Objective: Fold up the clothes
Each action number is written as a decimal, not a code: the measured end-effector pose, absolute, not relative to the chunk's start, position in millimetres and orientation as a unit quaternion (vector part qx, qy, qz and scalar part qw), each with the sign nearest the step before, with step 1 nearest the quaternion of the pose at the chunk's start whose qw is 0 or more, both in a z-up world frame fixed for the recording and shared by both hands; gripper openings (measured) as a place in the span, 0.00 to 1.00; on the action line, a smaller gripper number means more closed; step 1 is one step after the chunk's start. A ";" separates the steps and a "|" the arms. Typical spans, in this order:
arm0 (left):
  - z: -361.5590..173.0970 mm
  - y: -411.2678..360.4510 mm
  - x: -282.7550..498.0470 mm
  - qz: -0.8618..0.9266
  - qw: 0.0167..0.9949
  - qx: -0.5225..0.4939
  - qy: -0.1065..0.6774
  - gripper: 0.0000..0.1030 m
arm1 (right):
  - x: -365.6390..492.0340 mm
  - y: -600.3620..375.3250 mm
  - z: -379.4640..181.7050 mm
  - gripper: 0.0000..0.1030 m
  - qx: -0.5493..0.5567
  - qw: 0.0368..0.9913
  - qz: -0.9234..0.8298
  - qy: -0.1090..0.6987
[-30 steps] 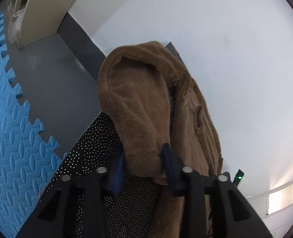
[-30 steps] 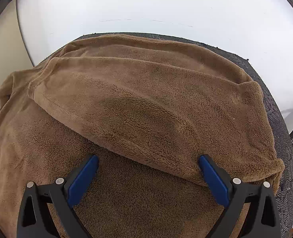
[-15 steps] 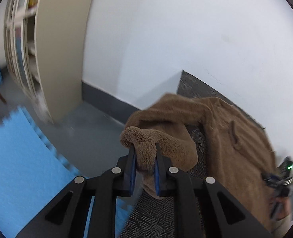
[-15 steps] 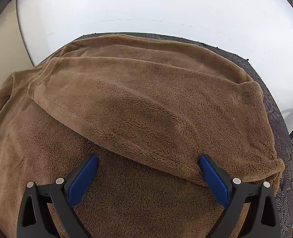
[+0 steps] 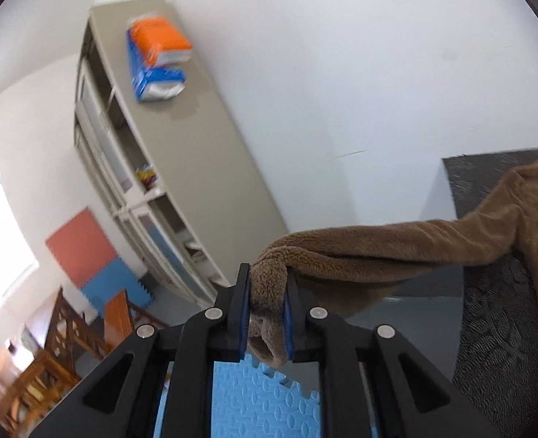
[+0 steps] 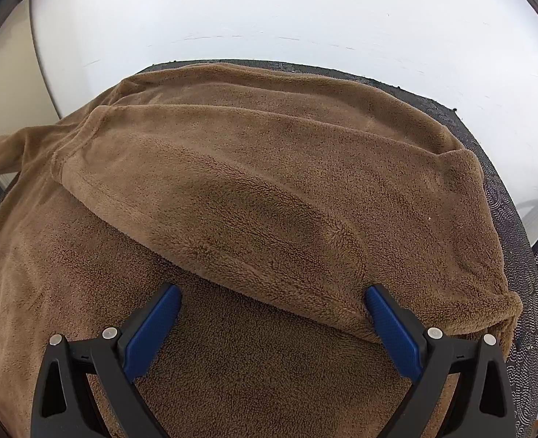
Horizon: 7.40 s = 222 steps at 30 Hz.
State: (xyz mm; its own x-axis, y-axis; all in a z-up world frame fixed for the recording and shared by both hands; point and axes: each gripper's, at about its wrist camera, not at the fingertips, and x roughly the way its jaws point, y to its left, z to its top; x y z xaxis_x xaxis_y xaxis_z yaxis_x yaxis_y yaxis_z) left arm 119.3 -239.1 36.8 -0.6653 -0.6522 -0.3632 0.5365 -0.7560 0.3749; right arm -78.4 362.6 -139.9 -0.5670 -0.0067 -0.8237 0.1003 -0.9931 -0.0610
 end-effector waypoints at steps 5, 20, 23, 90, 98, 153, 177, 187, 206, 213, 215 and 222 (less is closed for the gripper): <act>29.3 -277.0 109.2 -0.906 0.348 0.237 -0.047 0.16 | -78.5 362.6 -139.9 0.99 0.464 0.030 -0.884 0.050; 77.9 -247.0 -3.1 -0.945 0.266 0.184 0.044 0.16 | -78.4 363.1 -140.6 0.99 0.464 0.030 -0.884 0.049; 102.2 -199.9 -23.3 -0.964 0.218 0.153 0.018 0.16 | -78.6 363.6 -140.6 0.99 0.464 0.030 -0.884 0.050; -67.5 -15.2 -64.5 -0.917 -0.025 0.393 -0.073 0.83 | -195.8 452.2 -119.8 0.61 0.450 0.106 -0.872 -0.160; -77.3 -17.2 -71.3 -0.910 -0.012 0.407 -0.082 0.86 | -193.0 433.4 -122.6 0.28 0.450 0.135 -0.871 -0.142; -85.6 -22.7 -45.5 -0.906 -0.018 0.390 -0.166 0.99 | -148.7 446.9 -99.1 0.24 0.416 -0.016 -0.907 -0.067; -93.7 -67.6 -54.3 -0.885 -0.115 0.448 0.050 0.99 | -259.7 240.4 -34.4 0.84 0.415 0.279 -0.865 -0.043; -93.3 -69.7 -58.6 -0.888 -0.123 0.433 0.096 0.98 | -328.7 106.8 -100.5 0.79 0.514 0.299 -0.799 0.088; -92.8 -75.4 -44.0 -0.887 -0.097 0.436 0.121 0.17 | -331.4 85.9 -114.8 0.13 0.465 0.280 -0.830 0.127; -93.9 -81.8 -46.7 -0.885 -0.105 0.436 0.128 0.19 | -308.5 129.0 -87.8 0.69 0.439 0.295 -0.844 0.088; -93.0 -82.3 -42.6 -0.884 -0.108 0.436 0.133 0.19 | -291.0 160.8 -68.2 0.80 0.412 0.279 -0.865 0.069; -83.5 -86.5 -35.0 -0.888 -0.095 0.432 0.126 0.42 | -224.0 277.9 -45.1 0.80 0.389 0.166 -0.906 0.015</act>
State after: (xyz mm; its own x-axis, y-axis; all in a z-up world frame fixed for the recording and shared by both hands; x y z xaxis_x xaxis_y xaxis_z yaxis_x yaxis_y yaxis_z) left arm -35.0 -86.5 -83.5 -0.6082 0.2773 -0.7438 -0.0600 -0.9504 -0.3053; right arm -224.0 277.9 -45.1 -0.6426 -0.2900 -0.7092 0.3134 -0.9441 0.1020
